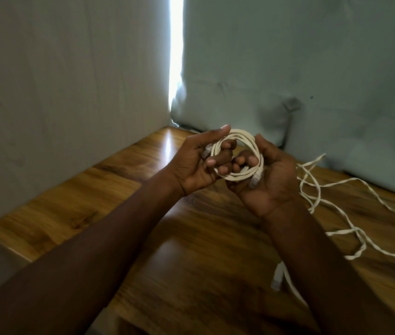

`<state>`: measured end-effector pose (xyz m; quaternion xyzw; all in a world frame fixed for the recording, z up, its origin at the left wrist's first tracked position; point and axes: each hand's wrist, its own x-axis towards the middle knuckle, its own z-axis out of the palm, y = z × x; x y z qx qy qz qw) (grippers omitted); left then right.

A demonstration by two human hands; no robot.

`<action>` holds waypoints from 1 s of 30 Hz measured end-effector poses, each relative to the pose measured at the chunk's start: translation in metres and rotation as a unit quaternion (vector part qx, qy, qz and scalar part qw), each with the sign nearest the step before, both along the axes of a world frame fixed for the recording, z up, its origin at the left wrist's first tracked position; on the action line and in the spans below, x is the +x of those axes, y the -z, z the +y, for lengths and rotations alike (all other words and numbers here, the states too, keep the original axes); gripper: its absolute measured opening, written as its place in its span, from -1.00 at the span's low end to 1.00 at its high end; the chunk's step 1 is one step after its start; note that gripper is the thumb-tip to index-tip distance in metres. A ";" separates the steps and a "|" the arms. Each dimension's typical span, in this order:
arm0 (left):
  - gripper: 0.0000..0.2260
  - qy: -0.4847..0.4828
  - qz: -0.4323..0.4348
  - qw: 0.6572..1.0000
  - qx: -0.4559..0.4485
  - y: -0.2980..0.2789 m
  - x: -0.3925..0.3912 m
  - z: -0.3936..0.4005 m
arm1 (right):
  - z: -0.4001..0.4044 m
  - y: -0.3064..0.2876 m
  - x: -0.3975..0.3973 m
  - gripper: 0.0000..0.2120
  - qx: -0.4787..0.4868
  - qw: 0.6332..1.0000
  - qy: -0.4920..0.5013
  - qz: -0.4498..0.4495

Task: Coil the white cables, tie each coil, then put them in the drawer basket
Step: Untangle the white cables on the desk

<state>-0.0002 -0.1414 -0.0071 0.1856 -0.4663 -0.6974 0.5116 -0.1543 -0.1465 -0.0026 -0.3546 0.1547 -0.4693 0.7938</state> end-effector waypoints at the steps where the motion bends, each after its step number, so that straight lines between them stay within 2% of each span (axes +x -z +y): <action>1: -0.67 0.004 0.005 1.000 0.001 0.001 -0.001 0.000 | 0.001 -0.001 0.000 -0.64 -0.002 1.000 0.005 0.001; 6: -0.71 0.029 0.053 0.998 0.006 0.004 0.002 -0.001 | 0.012 -0.019 -0.007 -0.57 -0.029 0.998 0.045 0.027; 9: -0.78 0.018 0.037 0.999 0.006 0.007 0.002 -0.002 | 0.019 -0.029 -0.012 -0.41 -0.053 0.994 0.070 0.067; 11: -0.74 0.016 0.023 1.000 0.011 0.010 0.001 -0.002 | 0.021 -0.030 -0.011 -0.36 -0.053 0.992 0.078 0.088; 14: -0.72 0.011 0.006 1.000 0.004 0.007 0.003 -0.006 | 0.021 -0.028 -0.008 -0.46 -0.047 0.991 0.088 0.087; 17: -0.72 -0.019 -0.015 1.000 0.002 0.007 0.005 -0.009 | 0.019 -0.026 -0.008 -0.45 -0.086 0.982 0.085 0.147; 19: -0.75 -0.034 -0.023 0.999 -0.009 0.009 0.004 -0.009 | 0.015 -0.023 -0.009 -0.64 -0.098 0.974 0.117 0.169; 23: -0.77 -0.030 -0.032 0.999 -0.017 0.010 0.006 -0.010 | 0.002 -0.013 -0.009 -0.74 -0.116 0.954 0.194 0.198; 26: -0.73 -0.008 -0.041 0.999 -0.010 0.009 0.011 -0.010 | 0.002 -0.007 -0.007 -0.73 -0.160 0.929 0.221 0.249; 30: -0.67 0.013 -0.042 0.999 -0.019 0.003 0.019 -0.006 | 0.008 -0.007 0.001 -0.74 -0.251 0.870 0.255 0.340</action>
